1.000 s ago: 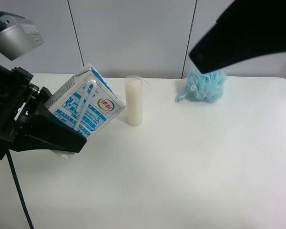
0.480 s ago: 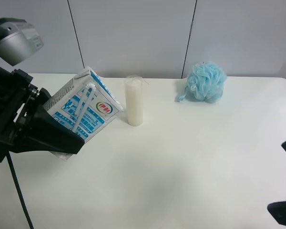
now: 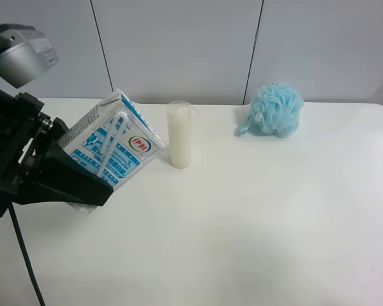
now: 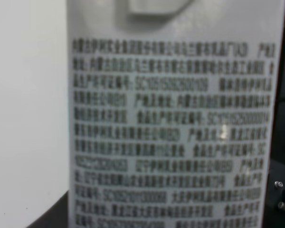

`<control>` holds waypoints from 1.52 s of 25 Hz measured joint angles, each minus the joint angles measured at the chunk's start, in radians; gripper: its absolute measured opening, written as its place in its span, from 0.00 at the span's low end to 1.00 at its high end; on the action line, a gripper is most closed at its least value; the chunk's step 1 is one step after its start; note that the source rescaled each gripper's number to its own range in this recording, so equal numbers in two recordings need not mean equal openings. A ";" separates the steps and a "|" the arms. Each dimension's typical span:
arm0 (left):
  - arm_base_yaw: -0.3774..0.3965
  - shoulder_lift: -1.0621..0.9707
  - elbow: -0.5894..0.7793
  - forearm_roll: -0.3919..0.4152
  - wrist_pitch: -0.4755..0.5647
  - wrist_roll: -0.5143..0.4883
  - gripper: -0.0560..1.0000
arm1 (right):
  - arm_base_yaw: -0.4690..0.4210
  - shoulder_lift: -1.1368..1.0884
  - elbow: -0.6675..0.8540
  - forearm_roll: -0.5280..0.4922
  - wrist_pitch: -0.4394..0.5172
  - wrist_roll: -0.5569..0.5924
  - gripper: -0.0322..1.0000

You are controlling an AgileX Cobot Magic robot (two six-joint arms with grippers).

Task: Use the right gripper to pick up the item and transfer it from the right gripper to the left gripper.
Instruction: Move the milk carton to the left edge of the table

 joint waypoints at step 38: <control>0.000 0.000 0.000 0.010 -0.099 -0.129 0.05 | -0.650 -0.176 0.000 -0.014 -0.001 0.013 0.98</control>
